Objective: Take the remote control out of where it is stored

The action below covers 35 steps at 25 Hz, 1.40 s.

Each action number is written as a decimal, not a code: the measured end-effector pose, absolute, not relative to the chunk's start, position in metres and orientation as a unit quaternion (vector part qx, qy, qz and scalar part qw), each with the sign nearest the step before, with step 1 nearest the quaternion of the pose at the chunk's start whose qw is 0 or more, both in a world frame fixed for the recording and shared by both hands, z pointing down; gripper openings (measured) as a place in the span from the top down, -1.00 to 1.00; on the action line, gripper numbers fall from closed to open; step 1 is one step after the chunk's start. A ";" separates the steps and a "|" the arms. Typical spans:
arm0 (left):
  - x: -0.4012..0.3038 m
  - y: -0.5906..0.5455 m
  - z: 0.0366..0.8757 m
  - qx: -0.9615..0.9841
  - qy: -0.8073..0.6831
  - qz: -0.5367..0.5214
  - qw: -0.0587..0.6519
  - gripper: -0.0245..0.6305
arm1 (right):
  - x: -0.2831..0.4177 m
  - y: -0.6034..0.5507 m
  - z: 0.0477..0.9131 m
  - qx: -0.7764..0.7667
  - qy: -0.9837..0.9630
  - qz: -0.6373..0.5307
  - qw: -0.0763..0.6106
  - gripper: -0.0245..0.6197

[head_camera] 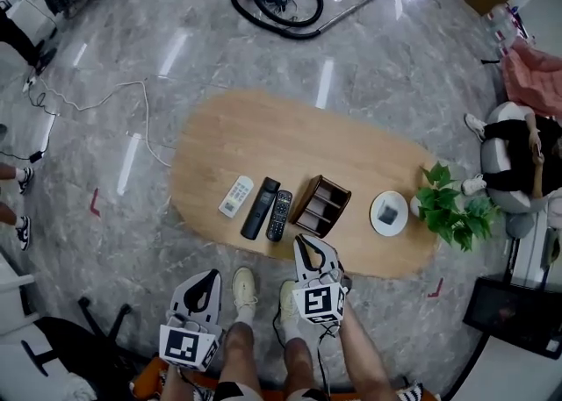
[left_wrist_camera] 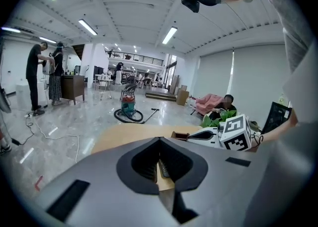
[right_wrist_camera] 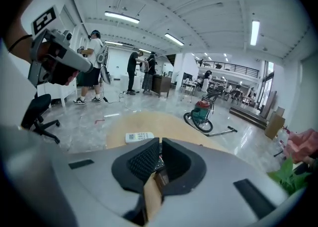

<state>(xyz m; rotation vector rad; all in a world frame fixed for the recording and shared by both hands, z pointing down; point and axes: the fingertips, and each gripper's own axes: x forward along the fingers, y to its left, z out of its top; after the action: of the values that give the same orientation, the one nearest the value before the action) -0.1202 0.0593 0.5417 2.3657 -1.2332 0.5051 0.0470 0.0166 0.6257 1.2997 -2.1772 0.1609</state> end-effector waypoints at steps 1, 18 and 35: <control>-0.119 0.058 0.535 0.852 -0.444 0.181 0.209 0.91 | 0.050 0.016 0.619 0.494 -0.817 0.063 0.291 0.85; -0.093 0.051 0.426 0.864 -0.450 0.162 0.159 0.91 | 0.078 0.016 0.500 0.520 -0.822 0.097 0.212 0.90; -0.050 0.082 0.304 0.882 -0.444 0.127 0.095 0.91 | 0.116 0.060 0.380 0.541 -0.821 0.079 0.162 0.90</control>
<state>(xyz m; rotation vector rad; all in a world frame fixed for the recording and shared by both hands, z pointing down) -0.0499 0.0821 0.3041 2.6154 -1.3163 0.3766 0.1161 0.0603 0.3799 1.5443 -2.3441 0.2268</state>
